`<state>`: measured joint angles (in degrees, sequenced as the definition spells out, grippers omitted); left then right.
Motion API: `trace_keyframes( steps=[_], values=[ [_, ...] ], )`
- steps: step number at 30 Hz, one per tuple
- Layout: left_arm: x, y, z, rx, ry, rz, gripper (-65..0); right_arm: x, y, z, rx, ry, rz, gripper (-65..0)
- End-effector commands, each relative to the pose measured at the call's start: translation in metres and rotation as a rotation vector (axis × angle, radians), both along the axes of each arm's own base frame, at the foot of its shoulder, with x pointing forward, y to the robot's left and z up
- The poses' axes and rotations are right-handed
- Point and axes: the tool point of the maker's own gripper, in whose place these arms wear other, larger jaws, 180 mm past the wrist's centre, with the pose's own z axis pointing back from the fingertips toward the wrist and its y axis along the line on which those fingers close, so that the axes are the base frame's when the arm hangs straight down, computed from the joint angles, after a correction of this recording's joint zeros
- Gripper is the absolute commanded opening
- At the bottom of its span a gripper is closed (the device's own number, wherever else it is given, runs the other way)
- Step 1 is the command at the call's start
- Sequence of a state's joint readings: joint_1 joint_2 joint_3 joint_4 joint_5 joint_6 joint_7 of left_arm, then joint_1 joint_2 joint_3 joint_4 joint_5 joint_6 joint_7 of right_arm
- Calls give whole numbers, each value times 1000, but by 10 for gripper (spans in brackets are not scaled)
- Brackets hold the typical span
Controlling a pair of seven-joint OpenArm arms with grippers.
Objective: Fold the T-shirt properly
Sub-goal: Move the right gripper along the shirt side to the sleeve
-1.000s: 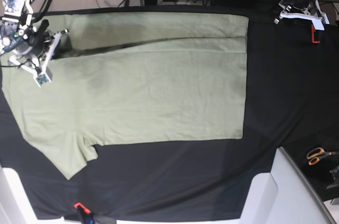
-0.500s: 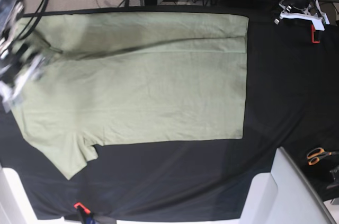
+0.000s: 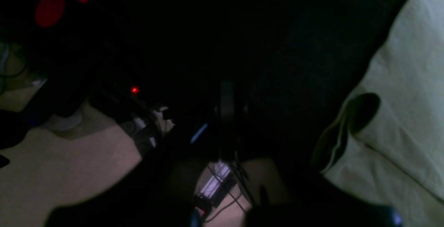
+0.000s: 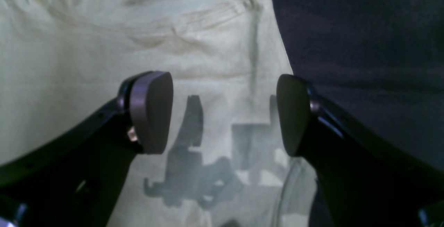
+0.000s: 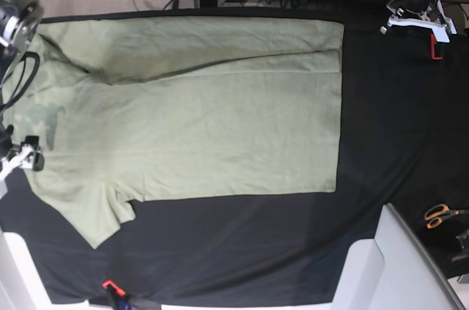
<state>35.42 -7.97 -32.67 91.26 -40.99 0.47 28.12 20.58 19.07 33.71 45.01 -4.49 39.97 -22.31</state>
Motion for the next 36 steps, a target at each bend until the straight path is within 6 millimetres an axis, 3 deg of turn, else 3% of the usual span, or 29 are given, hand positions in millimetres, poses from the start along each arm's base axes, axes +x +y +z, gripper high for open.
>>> trace_keyframes(
  steps=[1,5,9,16,19,25,29,36],
  values=[
    [2,7,8,22,-20,-2,-650,21,-21,29,-25,-88,-42,-209],
    [2,7,8,22,-20,-2,-650,30,-38,30,-18,-123,-146,-203],
    [2,7,9,24,-22,-2,-650,46,-33,33,30,-180,-167,-203],
    [0,8,9,26,-17,-1,-650,35,-64,7,-4,-213,-398,-201],
    [-2,9,7,25,-11,0,-650,19,-79,-5,-34,-196,-464,-201],
    [-6,17,8,116,42,-55,-650,-1,-78,-25,-48,-136,-462,-201],
    [-8,18,7,128,53,-61,-650,-5,-74,-32,-124,-83,-380,-206],
    [-7,16,6,124,53,-62,-650,-15,-82,-37,-183,-49,-395,-209]
  ],
)
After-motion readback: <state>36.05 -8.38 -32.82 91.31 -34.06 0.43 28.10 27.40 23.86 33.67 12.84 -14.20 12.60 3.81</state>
